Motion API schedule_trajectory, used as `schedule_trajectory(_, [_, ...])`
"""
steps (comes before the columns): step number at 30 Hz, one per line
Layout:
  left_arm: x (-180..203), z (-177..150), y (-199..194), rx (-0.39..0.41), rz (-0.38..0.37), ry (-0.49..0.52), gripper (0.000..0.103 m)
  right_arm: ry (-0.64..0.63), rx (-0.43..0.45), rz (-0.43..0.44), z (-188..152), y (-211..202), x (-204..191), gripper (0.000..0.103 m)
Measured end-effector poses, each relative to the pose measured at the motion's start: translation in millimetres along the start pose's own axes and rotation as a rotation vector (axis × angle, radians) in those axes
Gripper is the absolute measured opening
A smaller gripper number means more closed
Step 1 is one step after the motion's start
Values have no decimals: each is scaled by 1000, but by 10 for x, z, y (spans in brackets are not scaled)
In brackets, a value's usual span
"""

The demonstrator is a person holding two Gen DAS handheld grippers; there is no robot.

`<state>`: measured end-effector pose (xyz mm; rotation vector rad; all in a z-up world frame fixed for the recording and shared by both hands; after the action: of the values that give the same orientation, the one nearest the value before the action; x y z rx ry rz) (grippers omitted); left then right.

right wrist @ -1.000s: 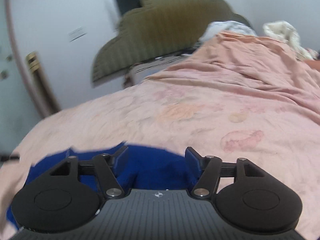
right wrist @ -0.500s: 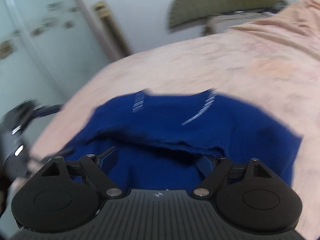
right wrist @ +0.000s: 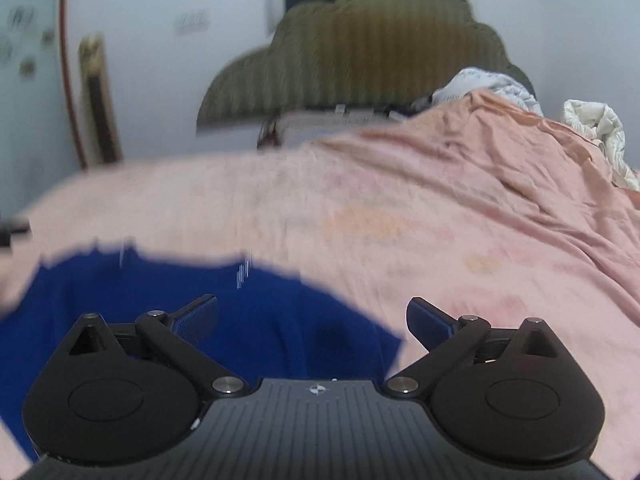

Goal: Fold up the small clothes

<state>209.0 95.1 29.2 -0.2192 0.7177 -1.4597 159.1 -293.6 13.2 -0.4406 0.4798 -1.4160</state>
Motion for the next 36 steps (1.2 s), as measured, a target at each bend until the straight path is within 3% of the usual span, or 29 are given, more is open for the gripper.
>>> schedule_trajectory(2, [-48, -208, -93, -48, -104, -45, 83, 29, -13, 38, -174, -187, 49, 102])
schedule_trajectory(6, [-91, -653, -295, -111, -286, -127, 83, 210, -14, 109, -496, -511, 235, 96])
schedule_trajectory(9, [2, -829, -332, -126, -347, -137, 83, 309, -49, 148, -740, -675, 284, 76])
schedule_trajectory(12, [6, -963, -360, -140, -375, -150, 81, 331, -106, 187, -937, -723, 163, 51])
schedule_trajectory(13, [15, -998, -347, -154, -378, -165, 77, 320, -113, 188, -974, -736, 92, 43])
schedule_trajectory(14, [18, -1045, -322, -174, -399, -176, 46, 313, -117, 187, -1002, -740, 38, 36])
schedule_trajectory(15, [22, -1078, -316, -206, -435, -193, 26, 311, -126, 188, -1035, -719, -9, 18])
schedule_trajectory(16, [11, -1075, -326, -209, -447, -216, 24, 311, -131, 182, -1054, -714, -33, 7])
schedule_trajectory(17, [-1, -1072, -355, -208, -445, -213, 8, 299, -127, 163, -1053, -712, -53, 7])
schedule_trajectory(24, [-104, -980, -674, -129, -390, -133, 6, 167, -6, 6, -783, -1167, -39, 4])
schedule_trajectory(28, [-21, -1184, -561, -220, -373, -67, 5, 128, -76, -23, -887, -1174, 7, 0])
schedule_trajectory(29, [3, -1214, -560, -212, -368, -53, 5, 129, -109, -27, -963, -1126, 26, 0])
schedule_trajectory(30, [5, -1215, -598, -196, -365, -41, 5, 141, -139, -22, -1028, -1079, 55, 2])
schedule_trajectory(31, [-19, -1184, -626, -201, -363, -43, 6, 161, -161, -16, -1070, -1038, 82, 14])
schedule_trajectory(32, [-67, -1134, -659, -200, -368, -62, 7, 184, -163, -15, -1089, -1023, 112, 17])
schedule_trajectory(36, [-207, -864, -809, -124, -330, -99, 8, 178, -40, -29, -829, -1073, 77, 25])
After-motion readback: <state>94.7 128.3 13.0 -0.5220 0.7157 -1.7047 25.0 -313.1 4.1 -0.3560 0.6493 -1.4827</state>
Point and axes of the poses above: each gripper's, at about its wrist camera, not at the fingertips, and y roughly the way its jaws point, x to its right, z to its top, the point moved 3 cm from there along y, roughly the way its jaws point
